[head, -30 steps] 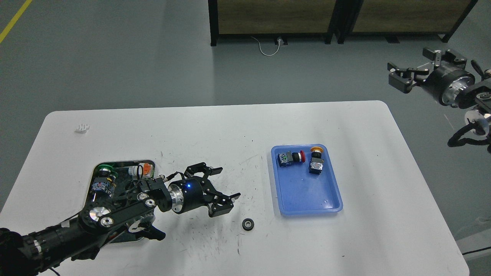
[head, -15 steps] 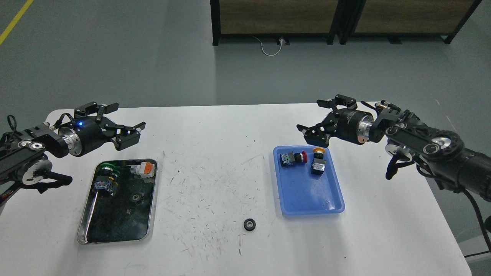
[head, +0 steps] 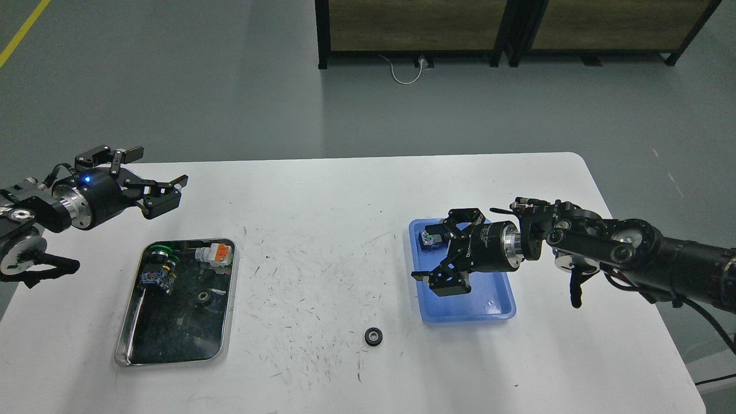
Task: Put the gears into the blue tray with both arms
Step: 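Raise the left gripper away and move the right gripper over the gear, then lower the right gripper around the black gear on the table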
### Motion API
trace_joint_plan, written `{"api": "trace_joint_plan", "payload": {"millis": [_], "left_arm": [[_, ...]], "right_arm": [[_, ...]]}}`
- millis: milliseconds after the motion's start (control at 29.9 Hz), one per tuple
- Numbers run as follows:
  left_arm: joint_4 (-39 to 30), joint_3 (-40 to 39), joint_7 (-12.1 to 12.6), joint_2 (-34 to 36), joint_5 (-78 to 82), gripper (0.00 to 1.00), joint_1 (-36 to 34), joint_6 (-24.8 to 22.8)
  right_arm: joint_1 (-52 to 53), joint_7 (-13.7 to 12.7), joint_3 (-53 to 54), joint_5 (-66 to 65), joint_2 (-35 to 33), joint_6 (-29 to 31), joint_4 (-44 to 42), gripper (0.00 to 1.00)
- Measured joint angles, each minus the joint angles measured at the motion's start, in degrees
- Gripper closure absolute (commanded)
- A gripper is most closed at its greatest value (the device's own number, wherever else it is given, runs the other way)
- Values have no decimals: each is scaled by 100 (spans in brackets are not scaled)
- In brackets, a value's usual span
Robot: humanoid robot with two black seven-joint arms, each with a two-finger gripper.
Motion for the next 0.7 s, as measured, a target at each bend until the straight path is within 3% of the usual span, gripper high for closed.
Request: {"api": "trace_joint_plan", "payload": {"millis": [702], "left_arm": [[18, -41, -19, 9, -8, 2, 6, 242]], "right_arm": [[-76, 17, -696, -6, 1178, -206, -221, 0]]}}
